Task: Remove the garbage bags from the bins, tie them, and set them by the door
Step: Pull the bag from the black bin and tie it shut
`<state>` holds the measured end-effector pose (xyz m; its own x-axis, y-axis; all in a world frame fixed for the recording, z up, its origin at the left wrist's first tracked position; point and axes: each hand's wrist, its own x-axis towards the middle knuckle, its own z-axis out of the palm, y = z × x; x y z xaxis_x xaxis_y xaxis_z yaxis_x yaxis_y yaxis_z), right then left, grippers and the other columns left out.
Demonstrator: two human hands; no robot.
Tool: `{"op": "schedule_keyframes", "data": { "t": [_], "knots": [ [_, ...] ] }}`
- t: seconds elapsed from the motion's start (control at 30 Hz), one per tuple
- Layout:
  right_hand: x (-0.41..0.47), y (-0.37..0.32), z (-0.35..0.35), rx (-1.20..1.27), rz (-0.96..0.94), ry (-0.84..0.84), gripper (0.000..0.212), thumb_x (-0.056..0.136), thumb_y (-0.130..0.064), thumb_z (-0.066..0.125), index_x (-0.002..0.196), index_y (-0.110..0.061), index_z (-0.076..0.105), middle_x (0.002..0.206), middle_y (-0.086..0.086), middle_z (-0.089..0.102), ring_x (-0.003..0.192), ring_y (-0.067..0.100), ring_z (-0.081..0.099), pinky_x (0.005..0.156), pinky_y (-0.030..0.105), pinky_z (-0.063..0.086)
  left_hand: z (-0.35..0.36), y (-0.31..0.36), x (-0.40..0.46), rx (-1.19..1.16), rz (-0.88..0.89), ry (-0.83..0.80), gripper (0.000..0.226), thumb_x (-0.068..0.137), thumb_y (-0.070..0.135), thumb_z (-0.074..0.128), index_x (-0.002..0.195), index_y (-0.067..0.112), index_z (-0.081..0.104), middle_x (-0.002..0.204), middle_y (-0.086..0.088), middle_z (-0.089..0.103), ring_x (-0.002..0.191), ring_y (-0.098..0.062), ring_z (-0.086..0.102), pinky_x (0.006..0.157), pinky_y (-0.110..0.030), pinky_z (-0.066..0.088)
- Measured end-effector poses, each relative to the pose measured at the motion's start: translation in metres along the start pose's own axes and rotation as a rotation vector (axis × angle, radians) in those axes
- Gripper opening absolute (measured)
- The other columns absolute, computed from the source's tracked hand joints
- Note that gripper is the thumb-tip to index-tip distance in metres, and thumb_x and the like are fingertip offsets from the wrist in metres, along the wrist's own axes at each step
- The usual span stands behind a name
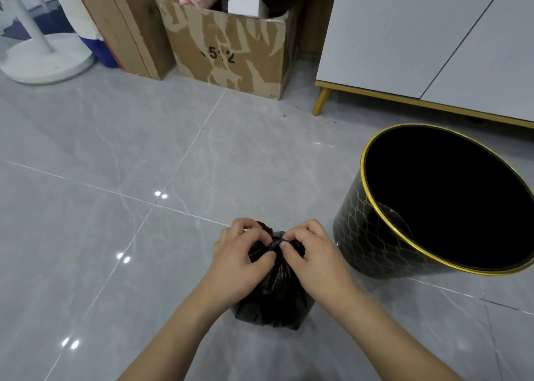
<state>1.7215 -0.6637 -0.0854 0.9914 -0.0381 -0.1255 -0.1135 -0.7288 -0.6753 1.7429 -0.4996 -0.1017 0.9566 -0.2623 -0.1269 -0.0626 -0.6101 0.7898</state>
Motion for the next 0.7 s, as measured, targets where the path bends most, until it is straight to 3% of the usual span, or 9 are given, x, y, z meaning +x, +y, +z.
{"op": "schedule_keyframes", "data": {
  "t": [0.1,0.2,0.27,0.37,0.47,0.6,0.7],
  "knots": [
    [0.002,0.000,-0.003,0.117,0.100,-0.070,0.008,0.089,-0.032,0.062,0.087,-0.025,0.066,0.096,-0.011,0.049,0.081,0.001,0.055,0.072,0.012,0.040,0.004,-0.003,0.002,0.075,0.031,0.002,0.021,0.075,0.044,0.053,0.090,0.042,0.067,0.111,0.029,0.049,0.110,-0.001,0.040,0.099,-0.027,0.024],
    [0.002,-0.005,-0.008,0.339,0.196,-0.247,0.011,0.090,-0.022,0.063,0.079,-0.020,0.066,0.096,-0.007,0.049,0.081,-0.001,0.051,0.075,0.010,0.036,0.005,-0.004,0.004,0.161,0.036,0.111,0.023,0.072,0.044,0.045,0.082,0.041,0.066,0.095,0.029,0.058,0.099,-0.001,0.046,0.090,-0.024,0.021],
    [0.001,-0.012,-0.012,0.464,0.260,-0.346,0.016,0.093,-0.016,0.058,0.077,-0.018,0.062,0.098,-0.003,0.049,0.077,0.000,0.049,0.067,0.005,0.036,0.006,-0.001,0.005,0.182,0.028,0.111,0.017,0.073,0.040,0.047,0.080,0.042,0.062,0.084,0.029,0.060,0.094,-0.001,0.048,0.090,-0.024,0.021],
    [0.001,-0.014,-0.015,0.566,0.346,-0.399,0.019,0.094,-0.015,0.055,0.076,-0.019,0.059,0.095,0.005,0.050,0.077,0.012,0.048,0.061,0.016,0.037,0.008,0.001,0.003,0.182,0.068,0.108,0.021,0.075,0.035,0.048,0.089,0.044,0.062,0.082,0.030,0.061,0.093,0.002,0.048,0.097,-0.023,0.020],
    [-0.002,-0.010,-0.016,0.631,0.353,-0.461,0.012,0.092,-0.013,0.058,0.080,-0.015,0.060,0.081,0.010,0.049,0.078,0.019,0.044,0.062,0.027,0.034,0.010,-0.004,0.002,0.199,0.115,0.107,0.031,0.078,0.032,0.046,0.098,0.047,0.065,0.083,0.032,0.061,0.096,0.005,0.043,0.094,-0.017,0.013],
    [-0.007,-0.005,-0.013,0.579,0.330,-0.424,0.009,0.083,-0.005,0.063,0.079,-0.013,0.063,0.071,0.004,0.055,0.068,0.015,0.051,0.061,0.024,0.040,0.013,-0.009,0.002,0.218,0.124,0.079,0.027,0.078,0.034,0.043,0.086,0.038,0.068,0.082,0.026,0.060,0.092,-0.001,0.041,0.091,-0.023,0.016],
    [-0.006,-0.001,-0.007,0.484,0.328,-0.292,0.011,0.079,-0.005,0.064,0.074,-0.015,0.064,0.066,-0.002,0.059,0.064,0.011,0.054,0.063,0.027,0.043,0.012,-0.008,0.001,0.198,0.103,0.099,0.022,0.074,0.038,0.038,0.075,0.038,0.060,0.079,0.023,0.058,0.091,-0.004,0.043,0.092,-0.018,0.016]
  ]
}}
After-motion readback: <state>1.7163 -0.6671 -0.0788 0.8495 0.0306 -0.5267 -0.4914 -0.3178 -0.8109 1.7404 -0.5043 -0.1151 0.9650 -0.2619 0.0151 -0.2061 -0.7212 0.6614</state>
